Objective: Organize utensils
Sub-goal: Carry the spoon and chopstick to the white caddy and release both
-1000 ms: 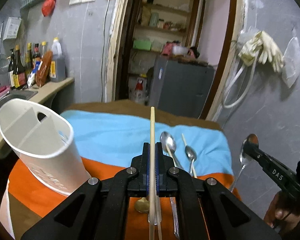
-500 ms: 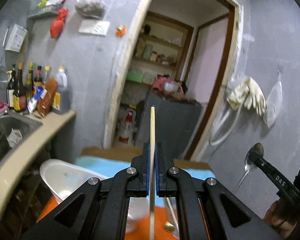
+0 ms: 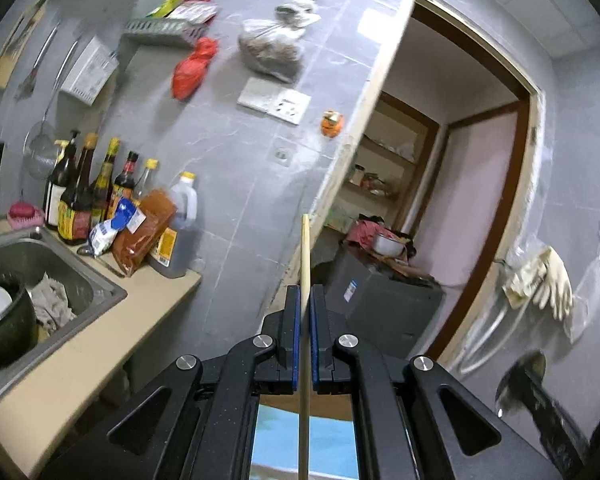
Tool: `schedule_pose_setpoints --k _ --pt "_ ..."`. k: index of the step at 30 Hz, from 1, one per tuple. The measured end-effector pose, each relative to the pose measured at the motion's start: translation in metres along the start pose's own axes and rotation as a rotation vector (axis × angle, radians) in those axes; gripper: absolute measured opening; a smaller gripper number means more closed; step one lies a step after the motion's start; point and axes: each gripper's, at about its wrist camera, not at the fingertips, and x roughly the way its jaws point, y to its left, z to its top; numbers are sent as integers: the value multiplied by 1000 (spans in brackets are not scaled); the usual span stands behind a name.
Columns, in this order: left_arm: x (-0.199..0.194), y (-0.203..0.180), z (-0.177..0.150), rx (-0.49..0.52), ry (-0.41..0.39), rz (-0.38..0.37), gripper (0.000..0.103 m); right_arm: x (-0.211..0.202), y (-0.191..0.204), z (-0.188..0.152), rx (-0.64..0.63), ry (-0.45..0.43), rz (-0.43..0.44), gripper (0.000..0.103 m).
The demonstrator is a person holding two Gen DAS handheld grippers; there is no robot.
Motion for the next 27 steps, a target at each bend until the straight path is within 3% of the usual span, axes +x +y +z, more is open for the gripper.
schedule_pose_setpoints --k 5,14,27 --pt "9 21 -13 -22 -17 23 3 7 9 -22 -44 31 -15 2" --pt "9 20 -39 7 -44 60 3 18 23 -45 -109 45 -31 3" --pt "4 21 -64 80 55 60 3 19 25 -55 -100 88 13 6"
